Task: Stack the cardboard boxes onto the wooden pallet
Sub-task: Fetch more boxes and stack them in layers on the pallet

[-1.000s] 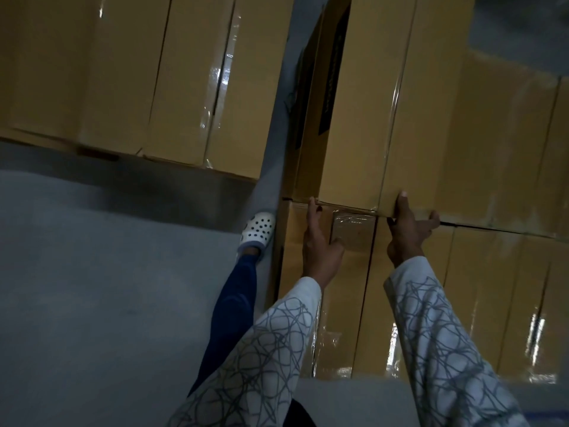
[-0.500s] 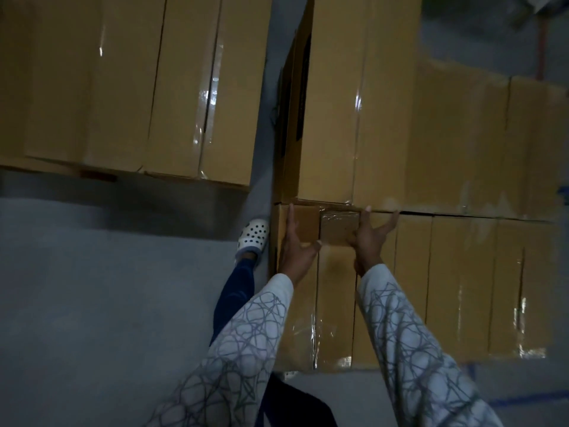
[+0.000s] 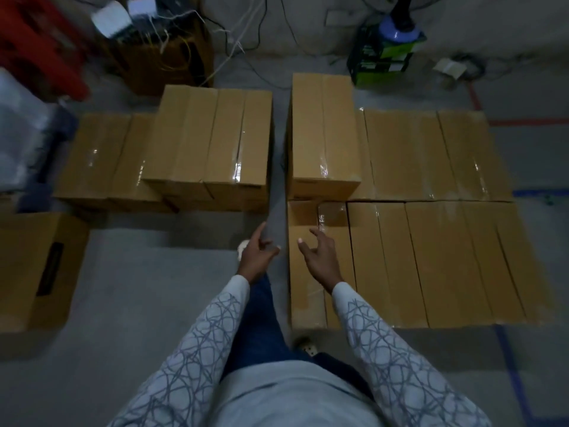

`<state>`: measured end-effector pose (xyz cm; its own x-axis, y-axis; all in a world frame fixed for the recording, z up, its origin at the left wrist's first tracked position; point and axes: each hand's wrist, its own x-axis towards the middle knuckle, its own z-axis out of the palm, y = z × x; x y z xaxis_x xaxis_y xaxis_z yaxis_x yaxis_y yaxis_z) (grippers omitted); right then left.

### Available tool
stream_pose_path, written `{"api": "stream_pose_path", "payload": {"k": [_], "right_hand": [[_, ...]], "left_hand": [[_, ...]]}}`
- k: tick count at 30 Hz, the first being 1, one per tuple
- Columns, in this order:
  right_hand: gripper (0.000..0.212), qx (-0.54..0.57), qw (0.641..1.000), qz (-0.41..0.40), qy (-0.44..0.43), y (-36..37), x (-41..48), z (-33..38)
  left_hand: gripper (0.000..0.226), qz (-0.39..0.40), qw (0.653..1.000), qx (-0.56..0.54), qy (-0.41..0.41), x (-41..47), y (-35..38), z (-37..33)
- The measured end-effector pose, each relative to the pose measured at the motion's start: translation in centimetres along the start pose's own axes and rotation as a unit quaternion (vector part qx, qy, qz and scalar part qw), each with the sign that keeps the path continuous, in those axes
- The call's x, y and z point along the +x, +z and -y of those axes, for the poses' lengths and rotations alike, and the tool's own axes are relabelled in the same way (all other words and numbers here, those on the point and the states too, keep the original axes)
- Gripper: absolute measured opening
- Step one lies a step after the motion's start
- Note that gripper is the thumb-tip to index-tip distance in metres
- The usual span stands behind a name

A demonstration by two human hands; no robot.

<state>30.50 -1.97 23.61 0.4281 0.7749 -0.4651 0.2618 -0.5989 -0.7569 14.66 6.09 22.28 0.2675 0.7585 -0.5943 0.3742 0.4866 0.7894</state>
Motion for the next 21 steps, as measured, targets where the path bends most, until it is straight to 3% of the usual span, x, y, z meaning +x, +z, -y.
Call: {"api": "stream_pose_path", "payload": {"k": [10,21], "right_hand": [[0.052,-0.095,0.986,0.105,-0.084,7.4,-6.3,4.7],[0.048,-0.062,0.992,0.077,-0.077,23.1,0.9,17.7]], "left_hand": [[0.067,-0.124,0.992,-0.019,-0.010,-7.4,-11.8,2.6],[0.058,-0.133,0.991,0.003,-0.008,-1.0,-28.1,0.7]]}}
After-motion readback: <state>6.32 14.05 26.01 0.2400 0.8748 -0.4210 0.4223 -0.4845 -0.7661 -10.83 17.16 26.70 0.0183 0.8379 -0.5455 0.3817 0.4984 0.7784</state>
